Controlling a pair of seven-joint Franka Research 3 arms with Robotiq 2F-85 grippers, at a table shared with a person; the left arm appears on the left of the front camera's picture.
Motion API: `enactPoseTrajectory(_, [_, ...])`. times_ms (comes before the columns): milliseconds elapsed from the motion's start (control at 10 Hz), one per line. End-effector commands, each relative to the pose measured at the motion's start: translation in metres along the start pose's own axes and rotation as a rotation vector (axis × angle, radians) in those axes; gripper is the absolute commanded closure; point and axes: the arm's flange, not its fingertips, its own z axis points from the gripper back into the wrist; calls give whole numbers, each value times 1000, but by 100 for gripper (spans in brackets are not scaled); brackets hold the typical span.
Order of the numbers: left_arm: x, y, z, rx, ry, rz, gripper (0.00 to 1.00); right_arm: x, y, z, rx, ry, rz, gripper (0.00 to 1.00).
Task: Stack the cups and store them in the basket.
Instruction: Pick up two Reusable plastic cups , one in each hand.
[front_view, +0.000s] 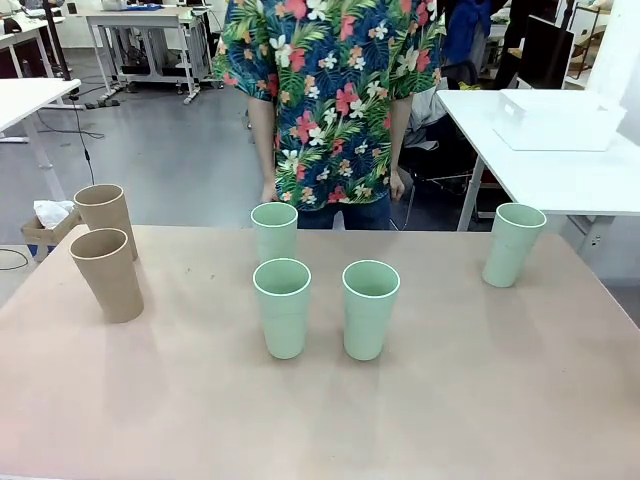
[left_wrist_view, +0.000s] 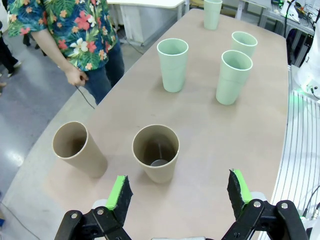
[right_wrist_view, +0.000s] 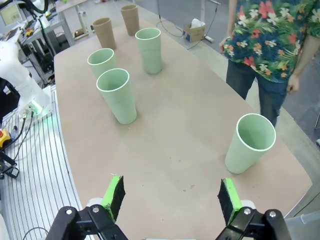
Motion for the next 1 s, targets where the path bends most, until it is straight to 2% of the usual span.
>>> enactPoseTrajectory(0, [0,1,2,-5,-18,-20,0,1,-2,0,6,-29,23,0])
enactPoseTrajectory(900, [0,1,2,-5,-18,-20,0,1,-2,0,6,-29,23,0])
